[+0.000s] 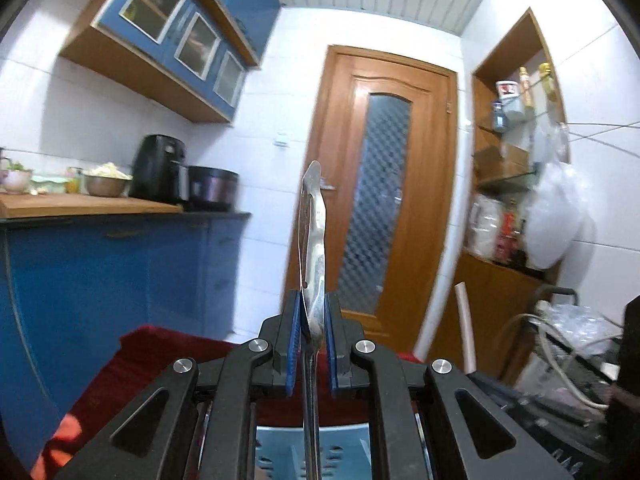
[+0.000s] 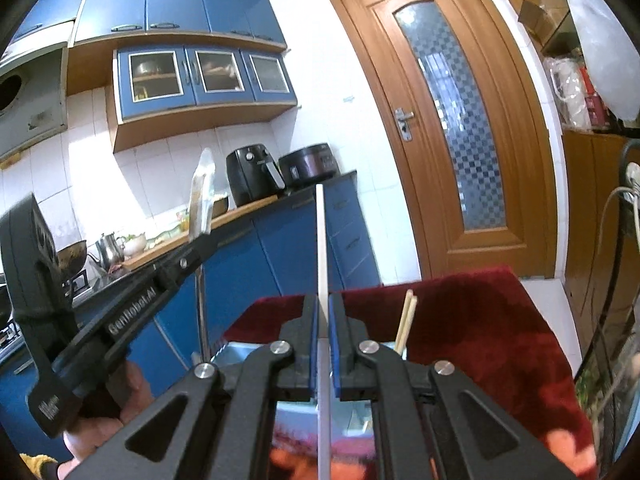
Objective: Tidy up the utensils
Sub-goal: 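Lift both knives and carry them over the blue caddy, then open both tools to drop the knives into the caddy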
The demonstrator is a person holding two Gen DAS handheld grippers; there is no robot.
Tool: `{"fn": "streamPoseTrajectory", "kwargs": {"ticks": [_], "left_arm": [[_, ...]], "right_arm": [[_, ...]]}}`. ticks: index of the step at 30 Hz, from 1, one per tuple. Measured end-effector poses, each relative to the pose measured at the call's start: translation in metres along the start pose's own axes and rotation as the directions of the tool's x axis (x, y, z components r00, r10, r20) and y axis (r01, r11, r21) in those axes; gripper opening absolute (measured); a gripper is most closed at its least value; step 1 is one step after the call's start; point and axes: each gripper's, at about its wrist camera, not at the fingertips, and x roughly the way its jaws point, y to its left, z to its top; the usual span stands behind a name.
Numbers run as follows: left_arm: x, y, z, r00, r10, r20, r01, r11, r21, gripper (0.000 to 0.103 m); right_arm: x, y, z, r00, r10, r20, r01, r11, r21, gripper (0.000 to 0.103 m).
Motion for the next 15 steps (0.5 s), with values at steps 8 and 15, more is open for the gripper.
{"fn": "streamPoseTrajectory", "kwargs": {"ticks": [8, 15], "left_arm": [[0.012, 0.012, -0.021, 0.99, 0.106, 0.09, -0.108, 0.994, 0.015, 0.011], [0.013, 0.007, -0.035, 0.986, 0.124, 0.113, -0.13, 0.99, 0.047, 0.011]], "right_arm": [[0.035, -0.004, -0.006, 0.997, -0.034, 0.066, 0.039, 0.996, -0.08, 0.007], [0.048, -0.012, -0.019, 0.997, -0.064, 0.045, 0.069, 0.991, -0.113, 0.007]]}}
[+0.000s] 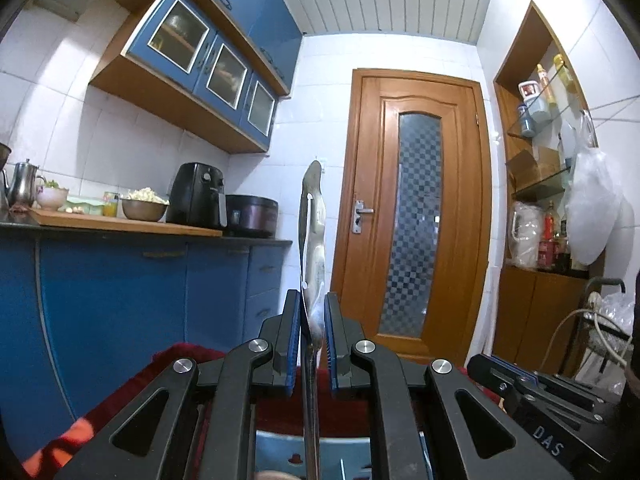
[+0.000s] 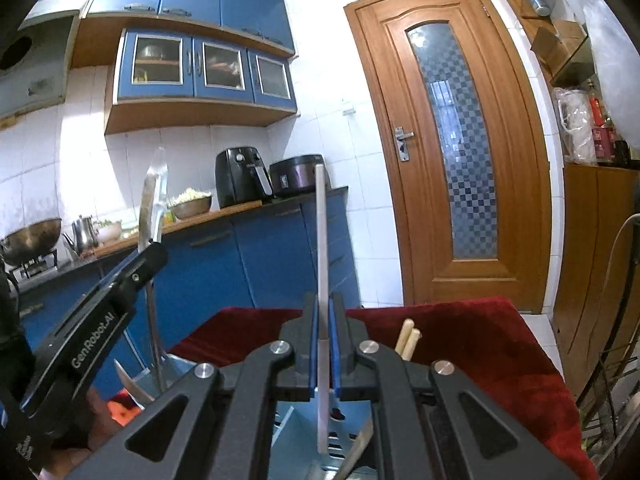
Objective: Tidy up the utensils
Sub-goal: 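Open both tools to drop the knives into the caddy, then withdraw both open tools toward the remaining forks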
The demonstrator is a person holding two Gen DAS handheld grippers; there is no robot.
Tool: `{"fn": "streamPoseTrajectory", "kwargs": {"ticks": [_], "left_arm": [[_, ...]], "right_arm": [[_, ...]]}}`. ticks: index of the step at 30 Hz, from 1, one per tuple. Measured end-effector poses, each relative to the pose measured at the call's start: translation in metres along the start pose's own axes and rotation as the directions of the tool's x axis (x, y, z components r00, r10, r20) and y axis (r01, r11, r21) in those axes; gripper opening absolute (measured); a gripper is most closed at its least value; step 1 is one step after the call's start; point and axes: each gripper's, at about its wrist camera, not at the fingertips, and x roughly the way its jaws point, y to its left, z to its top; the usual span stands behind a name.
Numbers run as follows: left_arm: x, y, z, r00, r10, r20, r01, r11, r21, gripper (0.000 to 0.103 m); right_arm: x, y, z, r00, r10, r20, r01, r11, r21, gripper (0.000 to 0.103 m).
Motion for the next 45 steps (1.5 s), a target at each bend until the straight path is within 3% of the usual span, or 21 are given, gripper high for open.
{"fn": "streamPoseTrajectory", "kwargs": {"ticks": [9, 12, 14, 18, 28, 35, 45], "left_arm": [[-0.002, 0.001, -0.013, 0.997, -0.011, -0.076, 0.013, 1.0, 0.026, 0.012], [-0.006, 0.004, -0.013, 0.996, -0.022, -0.091, 0.024, 1.0, 0.02, 0.024], [-0.009, 0.007, -0.012, 0.994, -0.029, -0.102, 0.03, 1.0, 0.007, 0.025], [-0.017, 0.006, -0.008, 0.992, -0.053, -0.118, 0.054, 0.999, 0.008, 0.026], [-0.048, 0.003, 0.005, 0.976, -0.11, -0.186, 0.116, 0.993, 0.022, 0.026], [-0.074, 0.009, 0.009, 0.957, -0.119, -0.265, 0.128, 0.992, 0.016, 0.026], [-0.104, 0.012, 0.0, 0.897, -0.132, -0.421, 0.159, 0.987, 0.029, 0.026]], "right_arm": [[0.0, 0.003, -0.007, 0.998, -0.021, -0.062, 0.018, 0.999, -0.047, 0.007], [-0.003, 0.004, -0.008, 0.997, -0.023, -0.076, 0.019, 0.998, -0.056, 0.007], [-0.006, 0.004, -0.007, 0.997, -0.016, -0.08, 0.013, 0.999, -0.045, 0.008], [-0.013, 0.001, -0.003, 0.997, 0.007, -0.08, -0.008, 1.0, -0.011, 0.025], [-0.049, 0.003, 0.005, 0.999, 0.0, -0.048, 0.001, 1.0, 0.025, 0.025], [-0.076, 0.015, 0.005, 0.994, -0.025, -0.102, 0.026, 1.0, 0.011, 0.025], [-0.114, 0.029, -0.012, 0.977, -0.043, -0.21, 0.045, 0.999, 0.004, 0.025]]}}
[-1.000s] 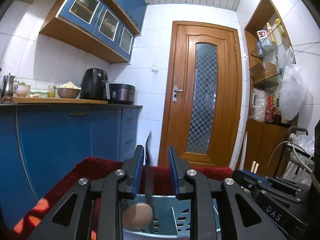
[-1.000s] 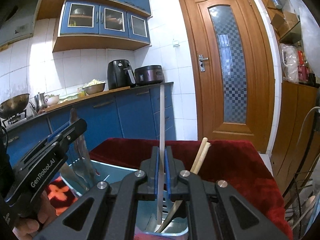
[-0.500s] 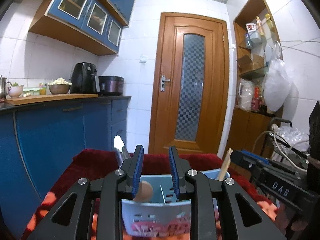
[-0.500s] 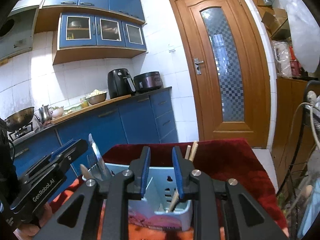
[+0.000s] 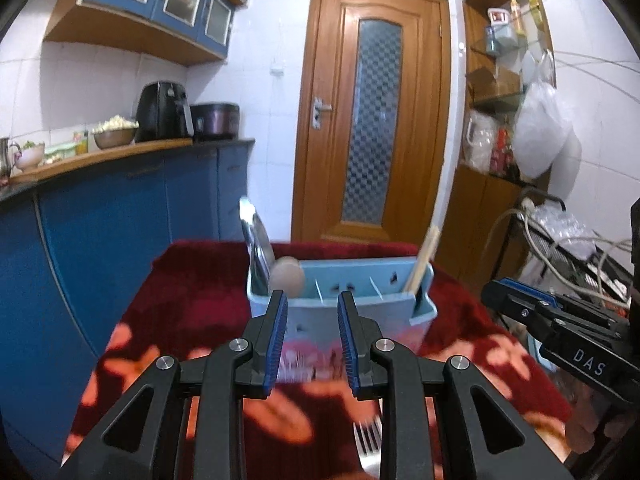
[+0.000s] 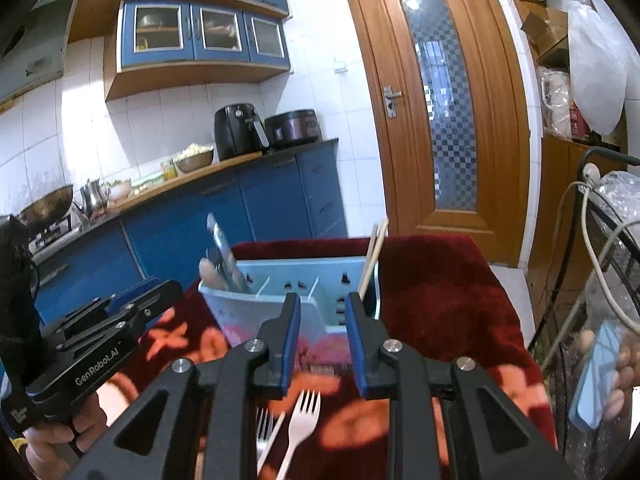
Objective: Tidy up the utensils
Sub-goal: 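Withdraw both open tools toward the remaining forks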
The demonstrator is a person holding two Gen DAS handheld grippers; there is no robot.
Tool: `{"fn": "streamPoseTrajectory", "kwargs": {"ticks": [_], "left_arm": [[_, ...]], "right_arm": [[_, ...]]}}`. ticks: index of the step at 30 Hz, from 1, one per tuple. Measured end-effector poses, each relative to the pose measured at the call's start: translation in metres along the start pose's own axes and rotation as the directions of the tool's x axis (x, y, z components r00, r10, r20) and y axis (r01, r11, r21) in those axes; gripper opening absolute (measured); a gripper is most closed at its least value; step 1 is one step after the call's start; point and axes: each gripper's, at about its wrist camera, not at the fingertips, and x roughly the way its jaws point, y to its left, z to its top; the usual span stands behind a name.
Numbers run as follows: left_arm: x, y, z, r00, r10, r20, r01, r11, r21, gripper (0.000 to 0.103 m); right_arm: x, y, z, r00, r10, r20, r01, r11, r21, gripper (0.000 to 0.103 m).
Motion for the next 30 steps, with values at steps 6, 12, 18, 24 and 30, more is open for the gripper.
{"fn": "streamPoseTrajectory", "kwargs": {"ticks": [6, 12, 18, 24, 30], "left_arm": [[-0.004, -0.006, -0.022, 0.993, -0.024, -0.118, 0.026, 1.0, 0.015, 0.026], [0.005, -0.012, -0.046, 0.961, -0.036, -0.275, 0.044, 0.999, 0.022, 0.026], [0.014, -0.013, -0.067, 0.921, -0.054, -0.386, 0.058, 0.998, -0.001, 0.026], [0.025, -0.014, -0.082, 0.868, -0.111, -0.484, 0.091, 0.994, -0.065, 0.026], [0.03, -0.023, -0.093, 0.84, -0.124, -0.529, 0.104, 0.992, -0.068, 0.026]], "right_arm": [[-0.01, 0.005, -0.021, 0.997, -0.016, -0.072, 0.016, 1.0, 0.004, 0.025], [-0.017, 0.002, -0.044, 0.991, -0.011, -0.13, 0.017, 0.999, 0.048, 0.025], [-0.021, -0.007, -0.063, 0.984, -0.017, -0.176, 0.031, 0.997, 0.077, 0.026], [-0.024, -0.02, -0.078, 0.978, -0.025, -0.205, 0.048, 0.993, 0.109, 0.026], [-0.027, -0.03, -0.087, 0.976, -0.02, -0.219, 0.051, 0.989, 0.135, 0.026]]}}
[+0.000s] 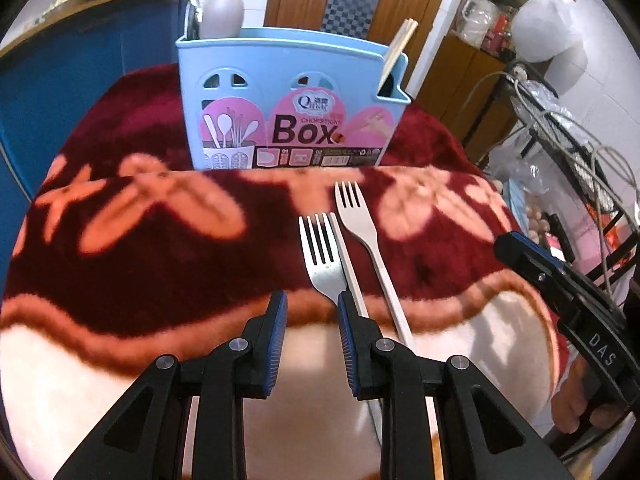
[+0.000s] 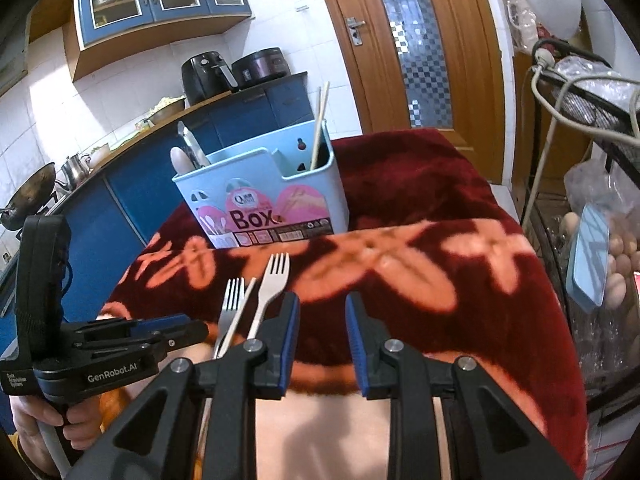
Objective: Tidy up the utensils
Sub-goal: 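Withdraw both open tools toward the remaining forks, then grasp a steel fork with the left tool while the right tool grips the white plastic fork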
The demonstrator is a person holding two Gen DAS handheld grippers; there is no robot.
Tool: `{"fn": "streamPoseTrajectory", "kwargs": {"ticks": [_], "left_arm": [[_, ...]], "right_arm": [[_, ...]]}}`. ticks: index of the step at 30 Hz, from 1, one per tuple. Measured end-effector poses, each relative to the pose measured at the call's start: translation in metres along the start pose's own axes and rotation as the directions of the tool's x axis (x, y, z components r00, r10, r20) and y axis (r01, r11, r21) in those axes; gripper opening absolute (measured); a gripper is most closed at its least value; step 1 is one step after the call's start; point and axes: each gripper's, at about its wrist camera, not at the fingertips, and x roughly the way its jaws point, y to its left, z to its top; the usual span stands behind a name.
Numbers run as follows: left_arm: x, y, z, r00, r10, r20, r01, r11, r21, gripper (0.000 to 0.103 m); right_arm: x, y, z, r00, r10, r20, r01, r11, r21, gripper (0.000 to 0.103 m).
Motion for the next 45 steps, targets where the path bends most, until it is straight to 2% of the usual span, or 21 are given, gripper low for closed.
{"fn": "streamPoseTrajectory", "kwargs": {"ticks": [7, 15, 19, 24, 31, 34, 38, 42, 45], "left_arm": [[0.011, -0.01, -0.005, 0.997, -0.035, -0.062, 0.036, 0.999, 0.014, 0.026], [0.021, -0.021, -0.003, 0.997, -0.005, -0.082, 0.011, 0.997, 0.074, 0.026], [0.028, -0.017, 0.011, 0.989, -0.052, -0.137, 0.058, 0.997, 0.041, 0.025], [0.031, -0.009, 0.015, 0.982, -0.081, -0.172, 0.085, 0.996, 0.013, 0.011], [0.029, 0.007, 0.009, 0.977, -0.181, -0.114, 0.171, 0.981, -0.087, 0.004], [0.026, 0.013, 0.005, 0.976, -0.199, -0.084, 0.189, 0.975, -0.117, 0.004], [0.021, 0.017, 0.0, 0.98, -0.19, -0.052, 0.183, 0.976, -0.115, 0.004], [0.008, 0.022, 0.0, 0.991, -0.132, 0.01, 0.132, 0.988, -0.08, 0.004], [-0.003, 0.032, 0.001, 0.993, -0.11, 0.052, 0.114, 0.991, -0.077, 0.004]], "right_arm": [[-0.001, -0.008, -0.003, 1.0, 0.003, -0.003, -0.003, 1.0, 0.02, 0.027], [0.002, -0.012, -0.004, 1.0, 0.01, -0.012, -0.009, 0.999, 0.033, 0.026], [0.003, -0.012, -0.003, 1.0, 0.018, -0.02, -0.018, 0.999, 0.036, 0.027], [0.004, -0.011, -0.002, 0.999, 0.037, -0.027, -0.036, 0.998, 0.042, 0.027], [0.004, -0.005, -0.001, 0.998, 0.03, -0.052, -0.028, 0.999, 0.031, 0.027], [0.005, -0.003, 0.001, 0.998, 0.021, -0.064, -0.02, 0.999, 0.025, 0.027], [0.01, -0.001, 0.001, 0.996, 0.017, -0.09, -0.015, 1.0, 0.021, 0.027], [0.017, 0.004, 0.0, 0.99, 0.034, -0.136, -0.031, 0.999, 0.023, 0.027], [0.023, 0.008, 0.001, 0.985, 0.045, -0.165, -0.042, 0.999, 0.02, 0.027]]}}
